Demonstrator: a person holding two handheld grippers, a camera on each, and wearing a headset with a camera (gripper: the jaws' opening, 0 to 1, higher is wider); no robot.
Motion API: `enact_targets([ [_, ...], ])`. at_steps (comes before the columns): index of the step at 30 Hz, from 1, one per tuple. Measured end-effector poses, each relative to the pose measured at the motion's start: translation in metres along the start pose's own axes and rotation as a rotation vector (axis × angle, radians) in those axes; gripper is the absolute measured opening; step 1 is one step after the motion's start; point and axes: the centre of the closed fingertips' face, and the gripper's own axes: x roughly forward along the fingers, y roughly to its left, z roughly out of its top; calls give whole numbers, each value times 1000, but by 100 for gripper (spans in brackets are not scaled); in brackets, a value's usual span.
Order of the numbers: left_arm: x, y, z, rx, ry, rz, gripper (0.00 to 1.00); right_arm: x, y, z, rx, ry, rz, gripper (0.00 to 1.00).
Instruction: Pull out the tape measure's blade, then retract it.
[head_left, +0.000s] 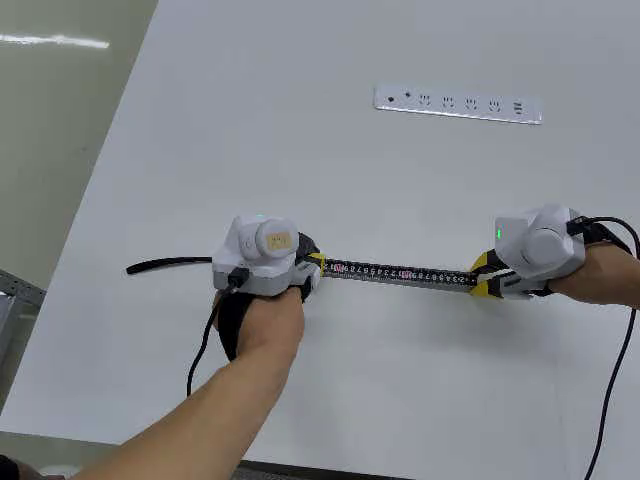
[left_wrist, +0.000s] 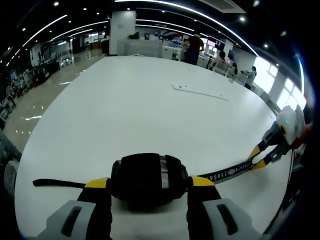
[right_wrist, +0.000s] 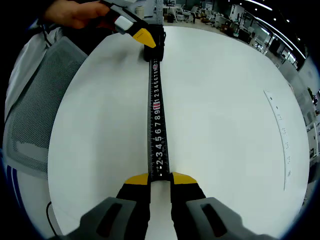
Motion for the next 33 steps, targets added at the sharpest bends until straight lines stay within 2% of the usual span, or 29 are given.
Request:
enact_targets([
  [33,0,0,1,-1,-6,-1,57,10,-3,25,21,-39,5,14],
])
